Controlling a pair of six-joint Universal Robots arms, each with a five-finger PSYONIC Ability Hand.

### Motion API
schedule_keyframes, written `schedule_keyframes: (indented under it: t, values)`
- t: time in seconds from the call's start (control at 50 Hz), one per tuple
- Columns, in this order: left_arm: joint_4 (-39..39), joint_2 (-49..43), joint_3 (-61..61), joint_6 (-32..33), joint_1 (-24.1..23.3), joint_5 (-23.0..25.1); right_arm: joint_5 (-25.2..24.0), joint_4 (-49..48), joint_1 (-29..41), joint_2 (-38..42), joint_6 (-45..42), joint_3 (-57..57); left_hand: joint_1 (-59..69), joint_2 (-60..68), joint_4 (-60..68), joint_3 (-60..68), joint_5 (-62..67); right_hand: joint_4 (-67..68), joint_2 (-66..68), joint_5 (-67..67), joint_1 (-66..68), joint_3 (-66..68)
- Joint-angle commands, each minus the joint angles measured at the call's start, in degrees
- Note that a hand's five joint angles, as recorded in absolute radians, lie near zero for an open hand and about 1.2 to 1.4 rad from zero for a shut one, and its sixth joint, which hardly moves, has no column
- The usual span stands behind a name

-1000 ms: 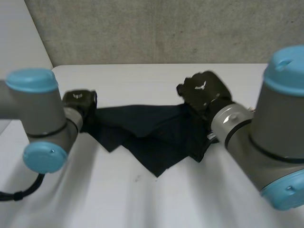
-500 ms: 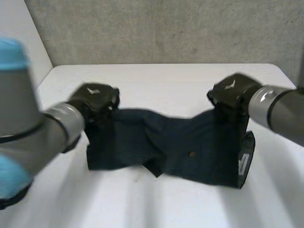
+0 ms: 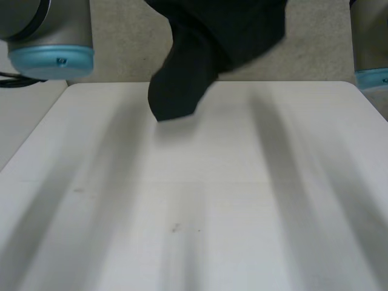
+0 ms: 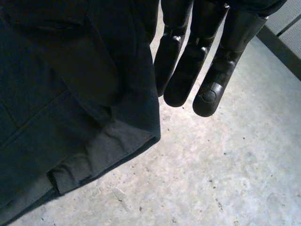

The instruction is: Fold the shorts.

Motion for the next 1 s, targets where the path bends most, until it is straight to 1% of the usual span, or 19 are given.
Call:
schedule_keyframes:
  t: [0.02, 0.04, 0.08, 0.1, 0.18, 0.2, 0.3, 0.34, 0.4, 0.46, 0.58, 0.62, 0.64, 0.68, 0.72, 0.8, 0.82, 0.9, 1.0]
  values:
    - [1.0, 5.5, -19.3, -0.4, 1.8, 0.2, -1.2, 5.1, 0.1, -0.2, 0.3, 8.7, 14.0, 11.5, 11.5, 11.8, 14.8, 11.7, 12.4, 14.5, 23.2, 12.4]
    - [1.0, 5.7, -23.4, -0.6, 2.1, 0.2, -1.6, 5.3, 0.1, 0.0, 0.3, 9.6, 14.0, 11.5, 11.5, 11.8, 14.8, 11.7, 12.4, 14.5, 23.2, 12.4]
    - [1.0, 5.8, -27.3, -0.5, 2.4, 0.2, -2.7, 5.7, 0.4, 0.4, 0.3, 11.7, 14.0, 11.5, 11.5, 11.8, 14.8, 11.7, 12.4, 14.5, 23.2, 12.4]
    - [0.9, 5.7, -29.2, -0.5, 2.6, 0.2, -4.2, 6.0, 0.8, 1.4, 0.2, 13.9, 14.0, 11.5, 11.5, 11.8, 14.8, 11.7, 12.4, 14.5, 23.2, 12.4]
    - [0.7, 5.0, -38.5, -0.4, 2.9, 0.2, -6.5, 8.6, 1.5, 5.5, -0.5, 20.3, 14.0, 11.5, 11.5, 11.8, 14.8, 11.7, 12.4, 14.5, 23.2, 12.4]
    - [0.6, 4.7, -42.1, -0.2, 2.9, 0.3, -6.6, 9.5, 1.6, 6.5, -0.5, 21.5, 14.0, 11.5, 11.5, 11.8, 14.8, 11.7, 12.4, 14.5, 23.2, 12.4]
    - [-0.2, 1.4, -50.8, 0.2, 2.2, 0.4, -6.6, 17.2, 2.3, 12.6, -0.7, 26.0, 14.0, 11.5, 11.5, 11.8, 14.8, 11.7, 12.4, 14.5, 23.2, 12.4]
    - [-1.8, 1.3, -54.2, 0.7, 1.7, 0.4, -6.8, 21.3, 2.8, 13.4, -0.7, 27.3, 14.0, 11.5, 11.5, 11.8, 14.8, 11.7, 12.4, 14.5, 23.2, 12.4]
    - [-4.7, 1.7, -56.9, 1.5, 0.8, 0.4, -7.4, 24.2, 2.3, 12.9, -0.5, 28.6, 14.0, 11.5, 11.5, 11.8, 14.8, 11.7, 12.4, 14.5, 23.2, 12.4]
    - [-9.7, 2.6, -59.1, 3.5, -0.3, 0.4, -7.0, 27.6, 2.4, 11.2, -0.6, 30.6, 14.0, 11.5, 11.5, 11.8, 14.8, 11.7, 12.4, 14.5, 23.2, 12.4]
    - [-21.1, 6.9, -63.3, 6.6, -0.4, 0.5, -7.7, 37.2, 2.4, 2.8, -0.9, 35.3, 14.0, 11.5, 11.5, 11.8, 14.8, 11.7, 12.4, 14.5, 23.2, 12.4]
    - [-23.0, 8.2, -64.3, 6.6, -0.4, 0.6, -7.9, 40.5, 2.4, 1.5, -1.4, 36.2, 14.0, 11.5, 11.5, 11.8, 14.8, 11.7, 12.4, 14.5, 23.2, 12.4]
    - [-23.7, 8.9, -64.8, 6.6, -0.5, 0.6, -8.1, 44.0, 2.3, 0.5, -2.9, 37.1, 14.0, 11.5, 11.5, 11.8, 14.8, 11.7, 12.4, 14.5, 23.2, 12.4]
    - [-25.1, 10.9, -66.7, 6.7, -0.7, 0.6, -8.3, 47.5, 2.2, 0.1, -5.3, 38.2, 14.0, 11.5, 11.5, 11.8, 14.8, 11.7, 12.4, 14.5, 23.2, 12.4]
    - [-25.8, 11.9, -68.0, 6.7, -1.2, 0.7, -8.6, 52.1, 2.2, -1.0, -9.9, 40.2, 14.0, 11.5, 11.5, 11.8, 14.8, 11.7, 12.4, 14.5, 23.2, 12.4]
    - [-27.7, 14.1, -70.2, 6.8, -3.7, 1.2, -7.7, 57.6, 1.5, -4.4, -16.8, 44.4, 14.0, 11.5, 11.5, 11.8, 14.8, 11.7, 12.4, 14.5, 23.2, 12.4]
    - [-29.1, 14.5, -70.9, 6.9, -5.2, 1.9, -7.7, 58.3, 1.2, -5.0, -17.9, 45.1, 14.0, 11.5, 11.5, 11.8, 14.8, 11.7, 12.4, 14.5, 23.2, 12.4]
    - [-33.0, 14.8, -71.6, 6.9, -8.2, 2.2, -8.0, 61.0, 0.3, -8.3, -21.6, 47.4, 14.0, 11.5, 11.5, 11.8, 14.8, 11.7, 12.4, 14.5, 23.2, 12.4]
    - [-35.4, 14.8, -70.0, 8.1, -9.4, 2.1, -9.0, 62.5, -0.5, -10.6, -22.2, 47.6, 14.0, 11.5, 11.5, 11.8, 14.8, 11.7, 12.4, 14.5, 23.2, 12.4]
